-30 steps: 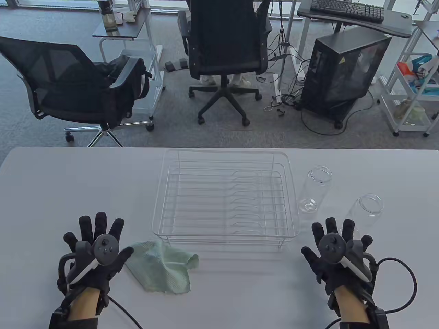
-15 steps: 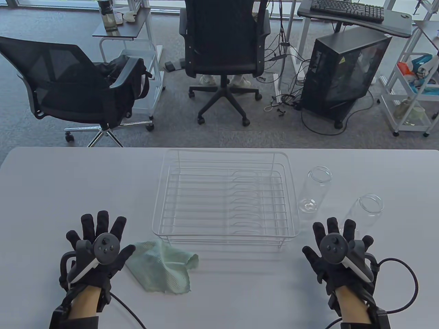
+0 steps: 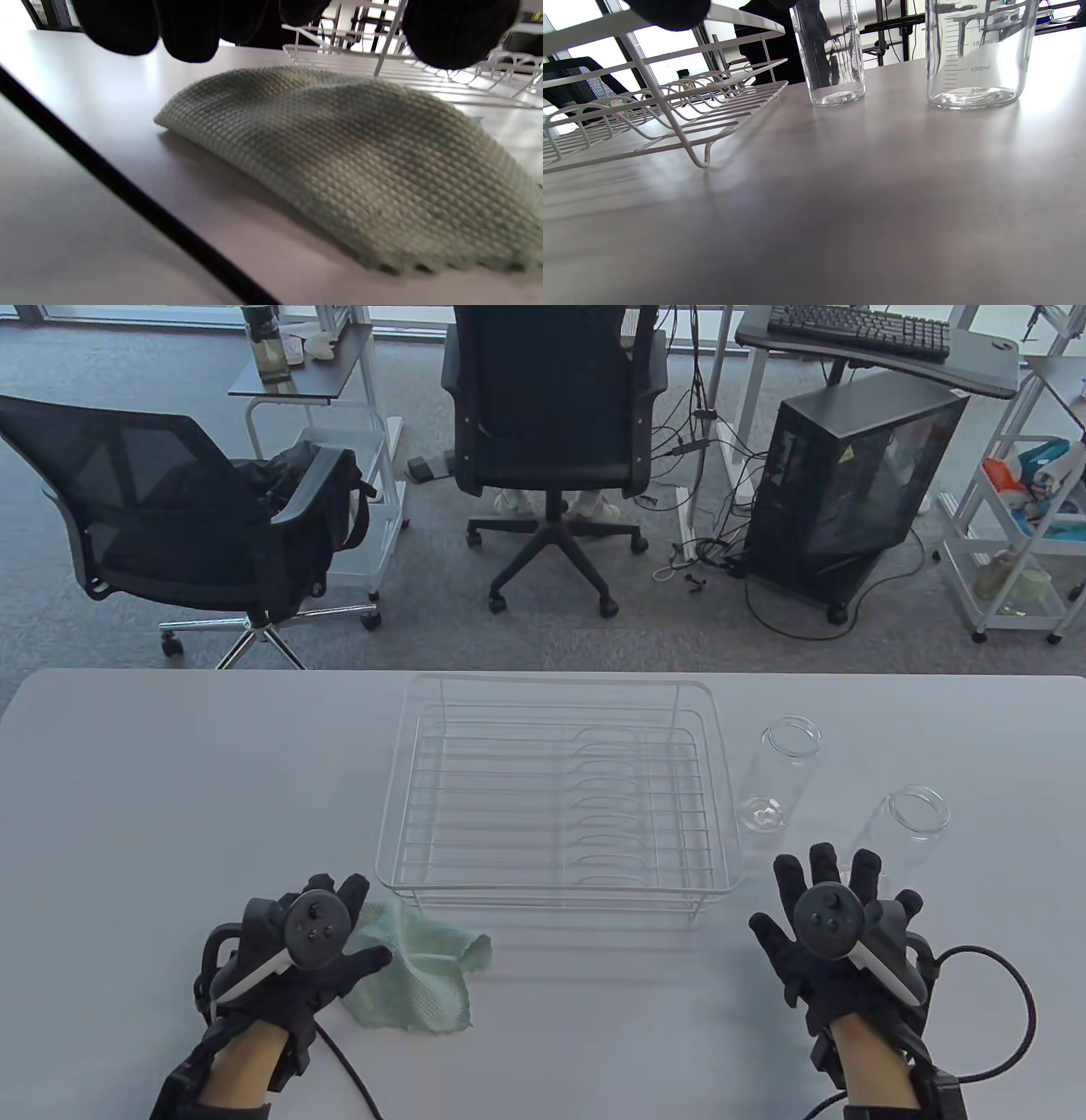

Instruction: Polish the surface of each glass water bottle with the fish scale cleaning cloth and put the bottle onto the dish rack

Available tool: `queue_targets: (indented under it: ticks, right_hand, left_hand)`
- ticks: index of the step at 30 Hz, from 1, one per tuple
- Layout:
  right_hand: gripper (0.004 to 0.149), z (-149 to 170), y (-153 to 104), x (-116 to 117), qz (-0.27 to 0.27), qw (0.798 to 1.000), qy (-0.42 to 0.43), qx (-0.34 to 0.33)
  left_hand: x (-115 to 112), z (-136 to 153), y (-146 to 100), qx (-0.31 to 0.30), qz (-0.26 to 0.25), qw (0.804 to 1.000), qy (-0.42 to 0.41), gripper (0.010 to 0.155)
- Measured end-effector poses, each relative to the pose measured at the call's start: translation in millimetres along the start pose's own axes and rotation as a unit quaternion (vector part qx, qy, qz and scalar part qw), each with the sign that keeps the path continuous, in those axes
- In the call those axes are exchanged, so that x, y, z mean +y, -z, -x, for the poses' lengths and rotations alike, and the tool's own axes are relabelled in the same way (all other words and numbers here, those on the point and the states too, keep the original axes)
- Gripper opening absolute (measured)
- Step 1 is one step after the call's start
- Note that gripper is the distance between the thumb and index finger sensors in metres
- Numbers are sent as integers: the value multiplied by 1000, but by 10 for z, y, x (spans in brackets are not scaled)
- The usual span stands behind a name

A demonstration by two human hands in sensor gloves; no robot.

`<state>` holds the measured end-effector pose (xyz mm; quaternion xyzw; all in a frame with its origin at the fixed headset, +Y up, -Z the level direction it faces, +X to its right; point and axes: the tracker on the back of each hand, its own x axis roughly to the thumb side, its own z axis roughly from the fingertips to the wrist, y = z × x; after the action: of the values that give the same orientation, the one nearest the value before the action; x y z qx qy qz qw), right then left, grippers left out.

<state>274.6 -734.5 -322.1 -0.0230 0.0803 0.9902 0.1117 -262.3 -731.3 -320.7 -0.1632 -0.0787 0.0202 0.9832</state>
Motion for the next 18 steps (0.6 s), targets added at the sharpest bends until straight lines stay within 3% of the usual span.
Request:
queue_targets:
  ticks: [9, 15, 18]
  right_hand:
    - [78, 44, -12, -12, 3, 1000, 11, 2]
    - [77, 62, -28, -28, 9, 1000, 24, -5]
    - [77, 69, -33, -37, 12, 1000, 26, -6]
  left_hand:
    - [-189, -339, 146, -2, 25, 995, 91, 93]
    - [-350, -387, 271, 5, 41, 987, 153, 89]
    - [-342, -386, 288, -2, 34, 989, 142, 83]
